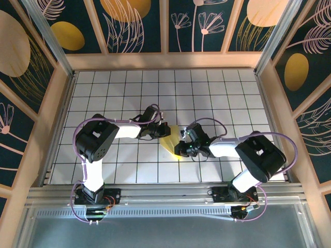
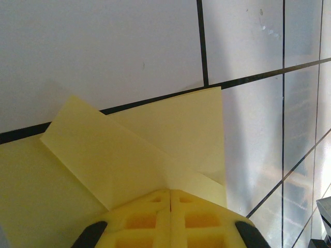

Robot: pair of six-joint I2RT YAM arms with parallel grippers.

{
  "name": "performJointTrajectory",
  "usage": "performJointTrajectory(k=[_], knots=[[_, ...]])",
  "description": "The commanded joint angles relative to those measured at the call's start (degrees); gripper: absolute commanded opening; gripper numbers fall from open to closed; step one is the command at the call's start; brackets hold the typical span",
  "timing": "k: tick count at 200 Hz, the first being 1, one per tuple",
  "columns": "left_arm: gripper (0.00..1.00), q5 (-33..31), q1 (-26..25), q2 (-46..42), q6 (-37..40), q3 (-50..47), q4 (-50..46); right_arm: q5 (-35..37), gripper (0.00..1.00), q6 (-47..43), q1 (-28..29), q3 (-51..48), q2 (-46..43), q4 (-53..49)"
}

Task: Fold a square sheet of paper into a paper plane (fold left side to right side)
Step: Fourth fold the wing at the center of the table.

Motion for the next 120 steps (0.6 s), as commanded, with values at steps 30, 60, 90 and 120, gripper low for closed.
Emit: performJointTrajectory(k=[30, 60, 90, 120], knots=[[0.00, -7.24, 0.15, 3.55, 0.11, -0.75, -6.29, -1.00, 0.00, 2.56, 1.61, -4.77, -2.05, -3.80], [0.00, -7.33, 0.14, 3.50, 0.17, -0.65, -6.38, -0.84, 0.00, 3.58, 2.15, -6.34, -2.91, -3.38], [0.00, -7.20, 0.12, 3.47, 0.18, -0.62, -6.38, -0.44, 0.00, 4.60, 2.42, -8.10, -4.46, -3.18], [0.00, -6.94, 0.14, 3.23, 0.10, -0.55, -6.11, -0.39, 0.00, 5.65, 2.76, -9.77, -6.25, -2.71]])
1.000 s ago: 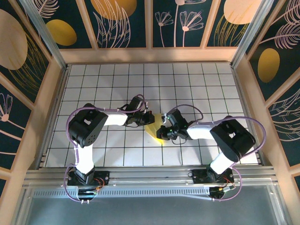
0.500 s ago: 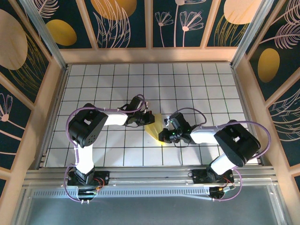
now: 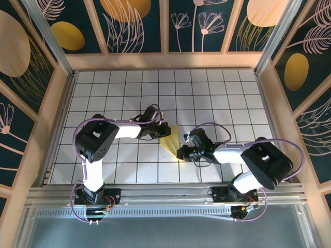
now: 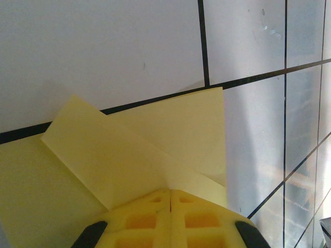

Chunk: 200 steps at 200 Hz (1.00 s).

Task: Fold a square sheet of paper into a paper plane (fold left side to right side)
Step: Fourth fold the wing at the center of the table, then turn over the paper at the center of the table.

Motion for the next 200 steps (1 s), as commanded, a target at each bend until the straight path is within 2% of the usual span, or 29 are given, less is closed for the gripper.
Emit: performJointTrajectory(k=[1, 39, 74, 107, 144, 169, 200], knots=[[0.00, -6.41, 0.30, 3.27, 0.08, -0.85, -5.44, -1.00, 0.00, 1.79, 1.44, -3.18, -0.96, -6.49], [0.00, -5.31, 0.30, 2.47, -0.01, -0.90, -4.64, -0.49, 0.00, 1.74, 1.64, -4.15, -5.09, -9.34], [0.02, -1.10, 0.33, 0.54, -0.66, 1.43, -2.78, 1.17, 0.00, -1.16, 0.05, -1.50, -13.18, -16.17], [0.12, 1.17, 0.61, -2.92, 0.67, 5.75, -4.40, 3.38, 0.27, -6.35, -5.46, 1.71, -20.00, -18.87], [0.24, -2.52, 3.38, -9.78, 2.00, 5.73, -7.26, 5.20, 0.51, -10.14, -9.18, 3.93, -19.51, -14.22], [0.31, -6.56, 5.10, -16.45, 2.55, 1.15, -7.41, 4.93, 0.58, -12.73, -9.47, 6.13, -14.37, -9.70], [0.38, -10.73, 5.31, -22.62, 1.83, -6.60, -5.35, 2.49, 0.58, -15.29, -9.87, 9.09, -6.04, -4.13]])
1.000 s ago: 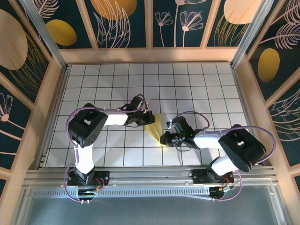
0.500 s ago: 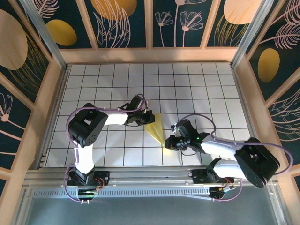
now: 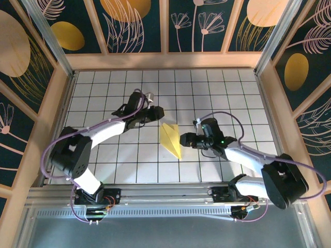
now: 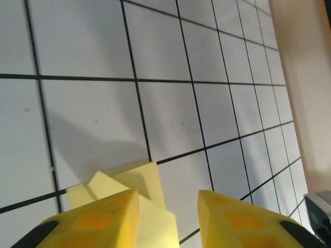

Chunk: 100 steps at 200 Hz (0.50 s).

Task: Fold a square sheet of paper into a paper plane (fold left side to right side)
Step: Turn over the paper at the center of the table.

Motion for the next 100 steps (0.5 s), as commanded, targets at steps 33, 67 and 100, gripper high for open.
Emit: performJointTrajectory(k=[33, 67, 100], knots=[[0.42, -6.27, -0.20, -7.43, -3.25, -13.41, 4.17, -3.69, 0.55, -4.79, -0.80, 5.74, 12.66, 10.38], [0.43, -6.09, -0.16, -8.40, -4.25, -15.85, 5.08, -4.99, 0.50, -4.75, -0.83, 6.98, 17.71, 11.90], [0.44, -6.34, -0.14, -8.40, -3.98, -15.36, 4.17, -6.99, 0.44, -3.61, -0.80, 6.63, 20.52, 14.49]])
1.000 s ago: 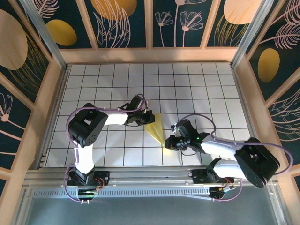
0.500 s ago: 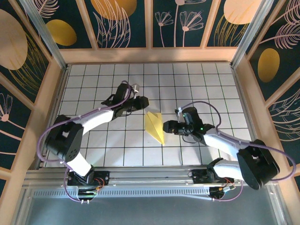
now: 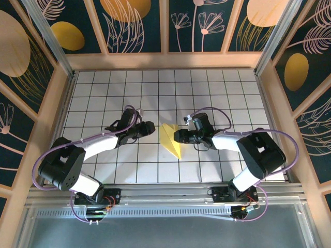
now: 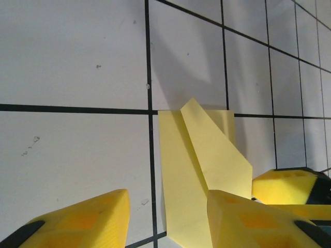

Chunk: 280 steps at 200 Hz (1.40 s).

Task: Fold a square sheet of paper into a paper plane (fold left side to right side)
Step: Turn over the paper at the center of the table.

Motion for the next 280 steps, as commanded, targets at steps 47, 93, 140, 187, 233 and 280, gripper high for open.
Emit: performJointTrajectory(k=[47, 93, 140, 187, 233, 280], knots=[[0.44, -1.15, -0.16, -1.36, -0.45, 1.02, 0.81, -3.36, 0.27, 0.48, -0.39, 0.34, 3.05, 4.97], [0.53, 3.95, 0.47, -2.37, -1.77, 1.78, 2.87, -2.90, 0.00, 0.04, -0.89, -0.33, -3.01, 5.00], [0.72, 14.94, 2.47, -10.06, -7.26, -1.26, 18.31, -9.33, 0.00, 2.93, -5.52, -3.23, -15.68, 13.27], [0.71, 27.72, 2.39, -9.08, -13.37, -0.65, 33.58, -18.84, 0.00, 8.88, -6.29, -2.11, -22.40, 21.44], [0.60, 30.90, 1.46, -6.02, -15.63, -0.27, 40.10, -21.90, 0.00, 12.82, -4.68, 0.55, -20.74, 24.23], [0.44, 30.00, 0.46, -5.39, -13.57, 0.75, 37.38, -22.05, 0.00, 14.73, -3.12, 1.05, -18.30, 27.39]])
